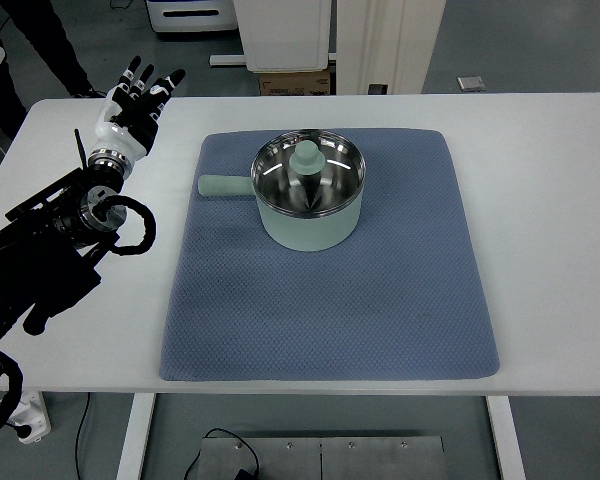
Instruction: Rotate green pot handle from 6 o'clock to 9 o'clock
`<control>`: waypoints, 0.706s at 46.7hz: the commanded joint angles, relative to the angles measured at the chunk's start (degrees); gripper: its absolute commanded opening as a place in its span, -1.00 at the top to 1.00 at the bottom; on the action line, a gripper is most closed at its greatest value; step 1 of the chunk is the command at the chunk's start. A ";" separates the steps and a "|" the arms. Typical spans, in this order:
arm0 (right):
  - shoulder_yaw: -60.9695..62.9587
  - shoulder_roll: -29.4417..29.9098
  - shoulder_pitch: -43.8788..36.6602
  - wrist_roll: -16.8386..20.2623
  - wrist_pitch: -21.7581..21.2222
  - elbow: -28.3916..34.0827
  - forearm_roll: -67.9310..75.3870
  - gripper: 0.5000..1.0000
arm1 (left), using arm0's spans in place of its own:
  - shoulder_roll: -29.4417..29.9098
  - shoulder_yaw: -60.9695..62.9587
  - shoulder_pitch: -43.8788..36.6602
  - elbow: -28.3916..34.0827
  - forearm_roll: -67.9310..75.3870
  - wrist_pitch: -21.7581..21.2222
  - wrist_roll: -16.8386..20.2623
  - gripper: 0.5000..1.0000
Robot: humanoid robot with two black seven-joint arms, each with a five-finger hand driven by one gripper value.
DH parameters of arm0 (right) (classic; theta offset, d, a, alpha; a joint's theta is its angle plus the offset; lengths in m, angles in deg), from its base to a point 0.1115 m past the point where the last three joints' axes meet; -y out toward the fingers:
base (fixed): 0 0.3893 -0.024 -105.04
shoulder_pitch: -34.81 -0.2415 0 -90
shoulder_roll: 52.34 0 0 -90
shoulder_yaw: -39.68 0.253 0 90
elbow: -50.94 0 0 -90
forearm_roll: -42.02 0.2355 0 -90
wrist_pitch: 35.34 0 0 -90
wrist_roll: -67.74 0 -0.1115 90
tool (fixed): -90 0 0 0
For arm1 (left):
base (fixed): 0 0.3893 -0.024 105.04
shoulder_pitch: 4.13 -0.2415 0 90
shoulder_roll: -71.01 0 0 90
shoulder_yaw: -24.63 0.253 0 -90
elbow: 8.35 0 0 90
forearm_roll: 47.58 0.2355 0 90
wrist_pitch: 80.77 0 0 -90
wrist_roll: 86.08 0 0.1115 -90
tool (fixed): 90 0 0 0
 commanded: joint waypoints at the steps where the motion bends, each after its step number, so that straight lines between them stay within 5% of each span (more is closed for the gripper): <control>1: 0.00 0.00 -0.01 0.00 0.00 0.00 0.00 -1.00 | -1.02 -0.54 -0.07 1.09 0.04 0.06 0.03 -1.00; 33: 0.00 0.00 -0.01 0.00 0.00 0.00 0.00 -1.00 | -4.71 -2.82 -1.39 1.97 0.04 0.14 0.21 -1.00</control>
